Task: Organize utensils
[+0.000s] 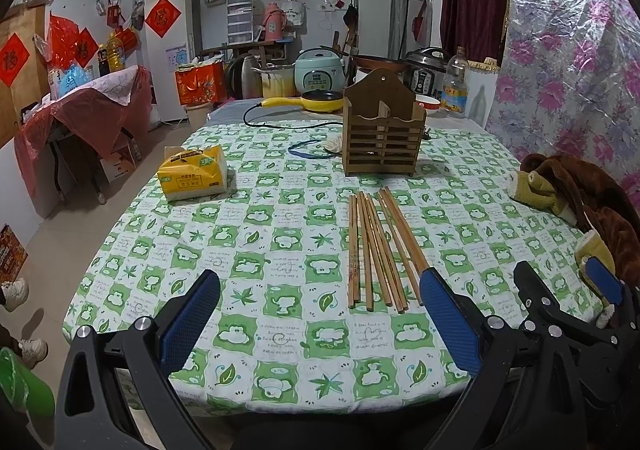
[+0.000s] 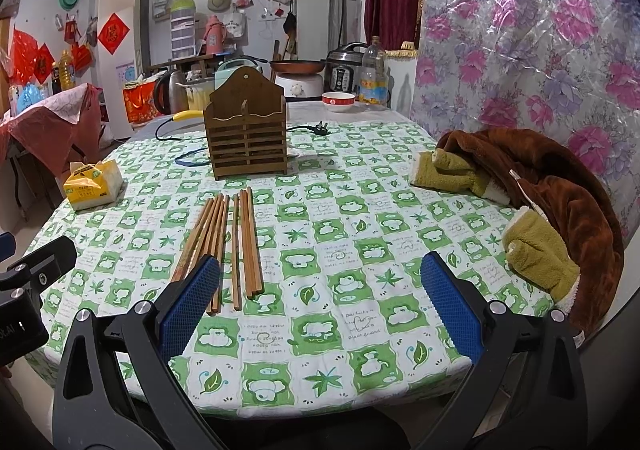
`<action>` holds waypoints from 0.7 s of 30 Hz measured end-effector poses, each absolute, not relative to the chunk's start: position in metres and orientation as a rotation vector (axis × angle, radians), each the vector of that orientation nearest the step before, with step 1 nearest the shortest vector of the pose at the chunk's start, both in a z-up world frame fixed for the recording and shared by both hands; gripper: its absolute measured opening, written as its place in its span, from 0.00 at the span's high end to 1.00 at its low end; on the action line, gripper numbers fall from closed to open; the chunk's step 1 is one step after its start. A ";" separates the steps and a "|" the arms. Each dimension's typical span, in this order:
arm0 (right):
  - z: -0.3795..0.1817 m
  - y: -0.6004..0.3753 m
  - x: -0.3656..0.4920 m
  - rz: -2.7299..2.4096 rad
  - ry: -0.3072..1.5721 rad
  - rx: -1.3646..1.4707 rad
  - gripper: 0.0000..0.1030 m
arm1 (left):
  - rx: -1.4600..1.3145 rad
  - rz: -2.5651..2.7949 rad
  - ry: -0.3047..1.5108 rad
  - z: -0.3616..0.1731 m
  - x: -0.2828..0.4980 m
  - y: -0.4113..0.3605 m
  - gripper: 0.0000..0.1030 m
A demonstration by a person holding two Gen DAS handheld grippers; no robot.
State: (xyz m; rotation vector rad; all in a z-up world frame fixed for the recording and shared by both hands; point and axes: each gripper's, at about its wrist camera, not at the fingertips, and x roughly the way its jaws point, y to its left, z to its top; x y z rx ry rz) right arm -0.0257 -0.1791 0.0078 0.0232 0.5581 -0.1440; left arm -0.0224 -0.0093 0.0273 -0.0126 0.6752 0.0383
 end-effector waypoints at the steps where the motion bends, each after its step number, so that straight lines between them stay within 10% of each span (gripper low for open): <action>1: 0.008 -0.179 -0.026 -0.144 0.557 0.024 0.06 | -0.011 0.039 0.675 0.027 -0.022 -0.009 0.05; 21: 0.009 -0.178 -0.028 -0.138 0.553 0.018 0.06 | -0.003 0.032 0.672 0.029 -0.024 -0.013 0.05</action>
